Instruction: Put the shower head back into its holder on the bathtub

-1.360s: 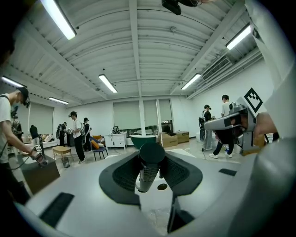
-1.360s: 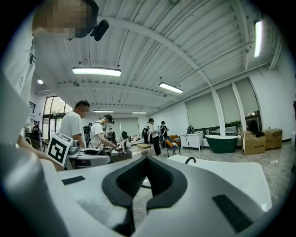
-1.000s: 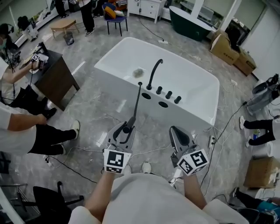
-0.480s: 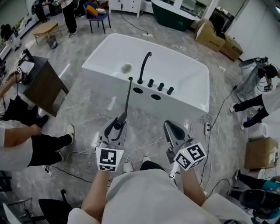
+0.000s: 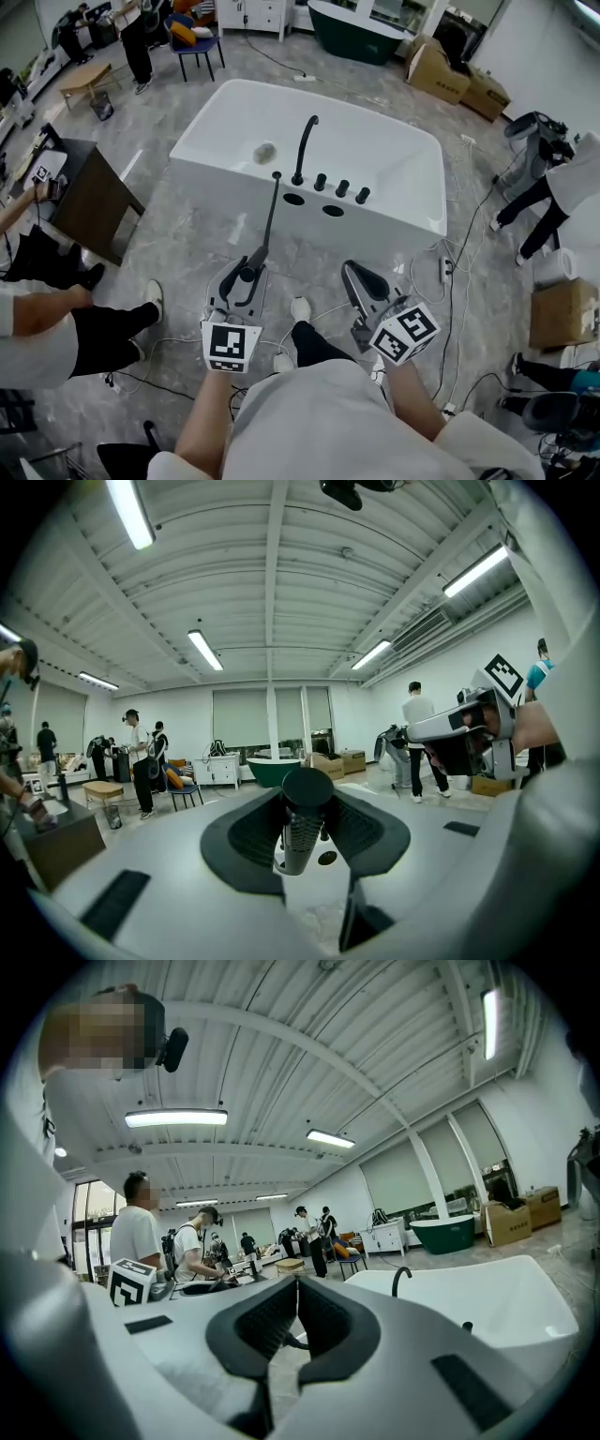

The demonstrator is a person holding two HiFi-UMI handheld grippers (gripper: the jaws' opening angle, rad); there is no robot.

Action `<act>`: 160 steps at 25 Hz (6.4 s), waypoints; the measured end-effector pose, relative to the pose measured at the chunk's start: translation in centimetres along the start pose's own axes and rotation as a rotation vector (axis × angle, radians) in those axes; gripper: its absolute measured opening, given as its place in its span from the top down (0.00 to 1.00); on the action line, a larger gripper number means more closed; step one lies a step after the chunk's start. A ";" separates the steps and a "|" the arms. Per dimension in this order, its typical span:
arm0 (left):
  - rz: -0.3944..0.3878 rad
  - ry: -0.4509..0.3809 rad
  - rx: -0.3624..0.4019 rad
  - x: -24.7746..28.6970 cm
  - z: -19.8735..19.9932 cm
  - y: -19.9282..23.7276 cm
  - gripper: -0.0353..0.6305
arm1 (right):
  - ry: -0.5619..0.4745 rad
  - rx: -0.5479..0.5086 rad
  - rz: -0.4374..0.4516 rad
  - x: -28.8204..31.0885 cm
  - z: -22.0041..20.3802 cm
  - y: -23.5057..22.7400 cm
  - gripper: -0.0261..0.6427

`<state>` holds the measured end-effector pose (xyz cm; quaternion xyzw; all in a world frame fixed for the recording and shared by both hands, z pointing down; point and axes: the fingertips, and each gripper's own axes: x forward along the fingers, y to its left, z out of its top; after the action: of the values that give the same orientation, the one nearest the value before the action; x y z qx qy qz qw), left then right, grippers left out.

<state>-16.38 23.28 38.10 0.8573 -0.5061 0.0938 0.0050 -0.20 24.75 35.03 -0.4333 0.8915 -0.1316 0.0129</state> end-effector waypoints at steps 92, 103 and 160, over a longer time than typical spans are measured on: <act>-0.457 0.059 0.019 47.4 5.4 21.3 0.73 | 0.107 0.003 -0.195 40.7 4.7 -29.2 0.93; -0.559 0.136 0.003 49.1 0.8 21.6 0.73 | 0.158 0.040 -0.315 41.1 2.5 -29.5 0.93; -0.480 0.505 0.042 55.2 -27.4 16.9 0.73 | 0.333 0.186 -0.379 35.6 -11.8 -32.9 0.93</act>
<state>-9.41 -29.98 72.67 0.9017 -0.2706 0.3094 0.1344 1.23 -19.68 57.77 -0.5620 0.7683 -0.2825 -0.1188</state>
